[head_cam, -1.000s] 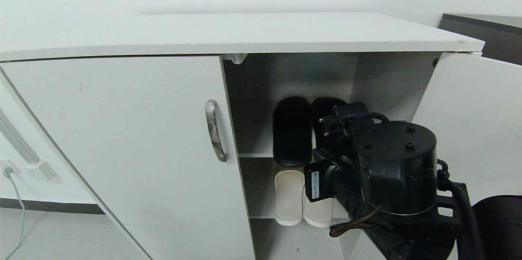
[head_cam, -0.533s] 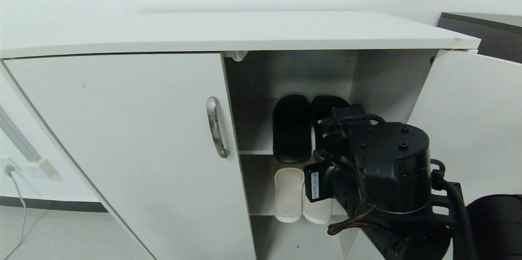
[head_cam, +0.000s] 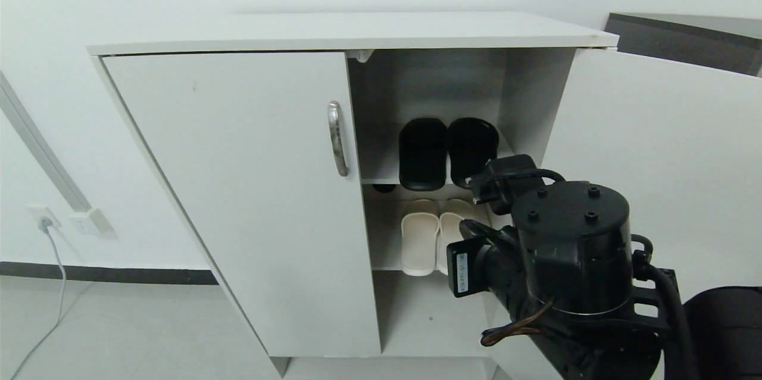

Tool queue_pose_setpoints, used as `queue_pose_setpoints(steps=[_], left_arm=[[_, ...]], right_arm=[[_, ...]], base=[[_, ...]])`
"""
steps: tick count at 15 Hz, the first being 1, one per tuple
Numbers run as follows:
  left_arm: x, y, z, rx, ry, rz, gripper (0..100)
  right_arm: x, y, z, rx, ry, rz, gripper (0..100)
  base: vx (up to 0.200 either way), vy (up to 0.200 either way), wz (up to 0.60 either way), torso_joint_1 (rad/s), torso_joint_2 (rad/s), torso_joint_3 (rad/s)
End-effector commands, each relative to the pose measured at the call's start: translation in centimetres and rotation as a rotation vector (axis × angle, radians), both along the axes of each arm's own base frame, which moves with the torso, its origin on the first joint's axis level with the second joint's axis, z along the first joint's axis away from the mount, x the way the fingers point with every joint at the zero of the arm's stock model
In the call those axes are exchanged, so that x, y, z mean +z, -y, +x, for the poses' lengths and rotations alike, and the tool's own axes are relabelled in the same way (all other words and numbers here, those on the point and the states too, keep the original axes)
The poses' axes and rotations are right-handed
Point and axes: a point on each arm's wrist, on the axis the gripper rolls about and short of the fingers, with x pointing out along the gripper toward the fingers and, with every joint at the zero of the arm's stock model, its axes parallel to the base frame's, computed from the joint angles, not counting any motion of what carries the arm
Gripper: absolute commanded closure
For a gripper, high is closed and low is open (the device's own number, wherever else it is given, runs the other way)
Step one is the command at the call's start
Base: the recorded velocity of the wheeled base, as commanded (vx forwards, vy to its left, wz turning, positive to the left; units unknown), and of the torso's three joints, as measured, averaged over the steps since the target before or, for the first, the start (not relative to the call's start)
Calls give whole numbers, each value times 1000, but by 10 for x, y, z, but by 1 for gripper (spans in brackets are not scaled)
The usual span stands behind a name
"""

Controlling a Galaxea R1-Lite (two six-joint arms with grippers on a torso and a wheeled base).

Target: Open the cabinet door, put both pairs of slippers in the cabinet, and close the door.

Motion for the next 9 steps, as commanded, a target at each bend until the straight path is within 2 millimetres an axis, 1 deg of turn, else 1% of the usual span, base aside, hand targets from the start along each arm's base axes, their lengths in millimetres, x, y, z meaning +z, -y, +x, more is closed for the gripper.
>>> queue_pose_setpoints(steps=[1, 6, 8, 9], left_arm=[[0, 0, 0, 1, 0, 0, 100], [0, 0, 0, 1, 0, 0, 100], [0, 0, 0, 1, 0, 2, 100], [0, 0, 0, 1, 0, 2, 100]], right_arm=[[1, 4, 5, -21, 2, 3, 100], [-6, 7, 5, -20, -12, -15, 100], [-8, 5, 7, -19, 1, -1, 100], [-10, 4, 8, -20, -1, -7, 100]], base=[[-200, 0, 0, 7, 7, 7], [-200, 0, 0, 2, 4, 1], [-200, 0, 0, 2, 5, 0], [0, 0, 0, 0, 0, 0]])
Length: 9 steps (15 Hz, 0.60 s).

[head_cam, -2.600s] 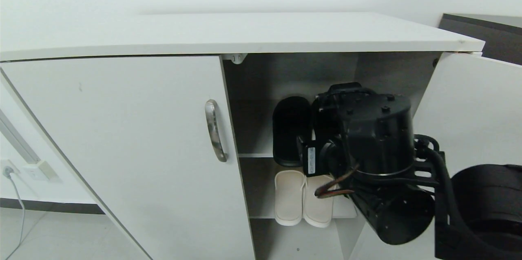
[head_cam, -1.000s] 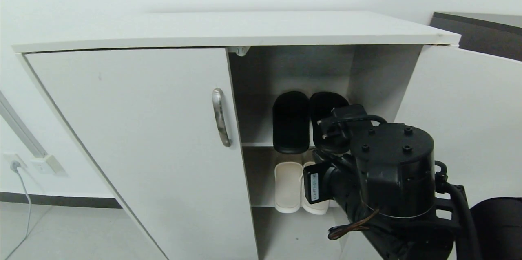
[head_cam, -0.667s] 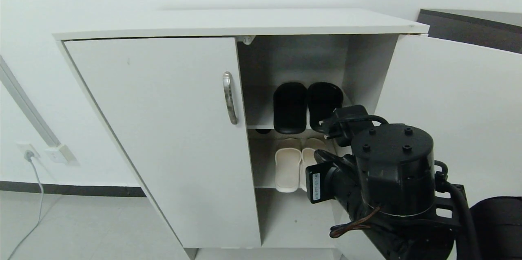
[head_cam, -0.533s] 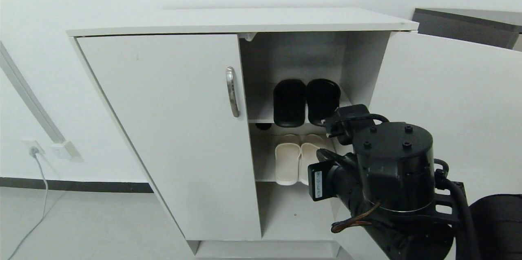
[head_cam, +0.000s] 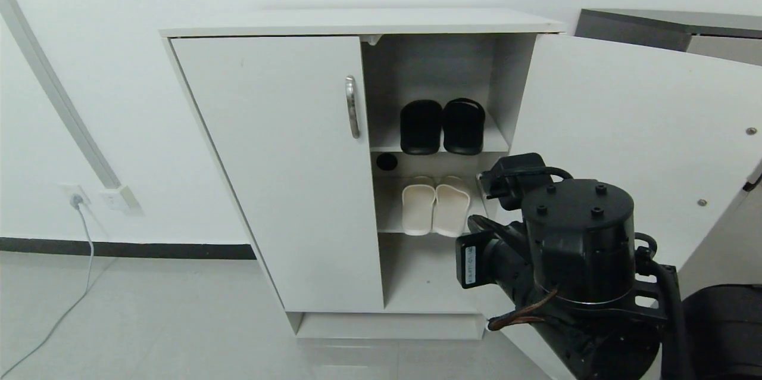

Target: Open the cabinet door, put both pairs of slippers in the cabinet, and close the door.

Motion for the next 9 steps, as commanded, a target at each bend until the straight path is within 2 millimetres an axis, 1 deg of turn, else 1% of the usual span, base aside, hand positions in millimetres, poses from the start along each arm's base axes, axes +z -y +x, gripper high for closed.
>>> queue_pose_setpoints(steps=[1, 5, 9], left_arm=[[0, 0, 0, 0, 0, 0, 100], [0, 0, 0, 0, 0, -1, 100], [0, 0, 0, 0, 0, -1, 100]], right_arm=[[-7, -1, 1, 3, -11, -28, 100], [-20, 1, 2, -1, -34, -74, 100], [-23, 0, 3, -1, -40, -83, 100]], base=[[0, 0, 0, 0, 0, 0], [0, 0, 0, 0, 0, 0], [0, 0, 0, 0, 0, 0]])
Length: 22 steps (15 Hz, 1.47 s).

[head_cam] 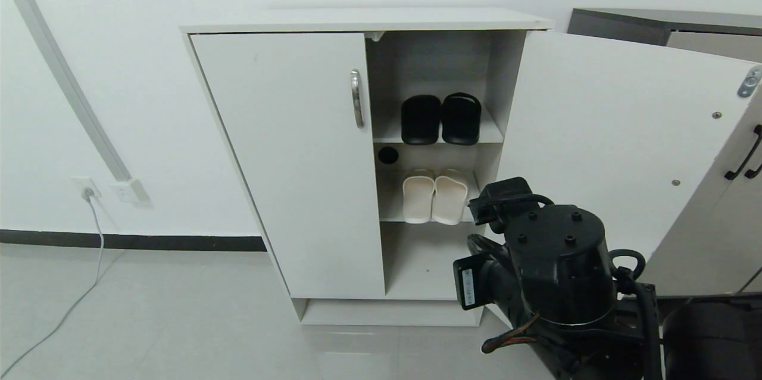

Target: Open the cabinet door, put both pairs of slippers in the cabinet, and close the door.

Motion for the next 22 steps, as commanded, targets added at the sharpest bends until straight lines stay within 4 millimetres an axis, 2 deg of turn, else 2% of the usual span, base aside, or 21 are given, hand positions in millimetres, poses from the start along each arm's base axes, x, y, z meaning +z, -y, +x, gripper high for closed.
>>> queue_pose_setpoints(steps=[1, 14, 18, 22], left_arm=[[0, 0, 0, 0, -1, 0, 100], [0, 0, 0, 0, -1, 0, 100], [0, 0, 0, 0, -1, 0, 100], [0, 0, 0, 0, -1, 0, 100]], right_arm=[[-5, -2, 1, 0, -10, -15, 100], [-20, -6, 3, -4, -33, -54, 100], [-21, -6, 3, -4, -37, -53, 100], [-22, -7, 3, -2, -31, -47, 100]], base=[[0, 0, 0, 0, 0, 0], [0, 0, 0, 0, 0, 0], [0, 0, 0, 16, -178, -273], [0, 0, 0, 57, -517, -358]])
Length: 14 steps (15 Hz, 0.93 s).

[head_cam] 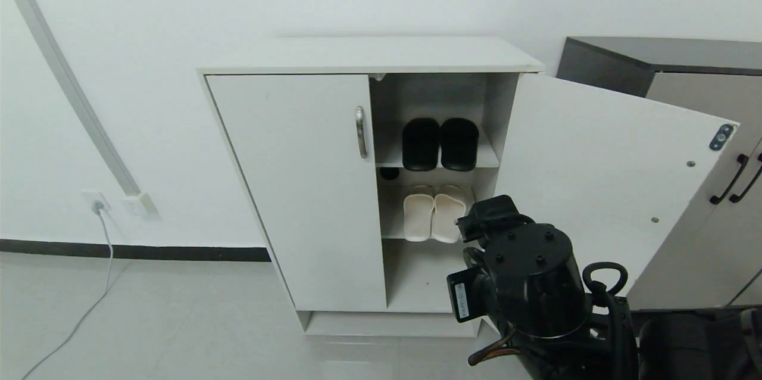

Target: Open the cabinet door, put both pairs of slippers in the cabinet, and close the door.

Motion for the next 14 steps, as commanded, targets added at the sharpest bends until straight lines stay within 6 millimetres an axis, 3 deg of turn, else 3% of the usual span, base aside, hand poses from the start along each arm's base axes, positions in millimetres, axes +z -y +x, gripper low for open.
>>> queue_pose_setpoints(steps=[1, 14], left_arm=[[0, 0, 0, 2, -2, 0, 100], [0, 0, 0, 2, -2, 0, 100]], right_arm=[[-2, 0, -1, 3, -4, -6, 100], [-1, -1, -2, 10, 5, 4, 100]], base=[[0, 0, 0, 110, -471, -354], [0, 0, 0, 162, -482, -325]])
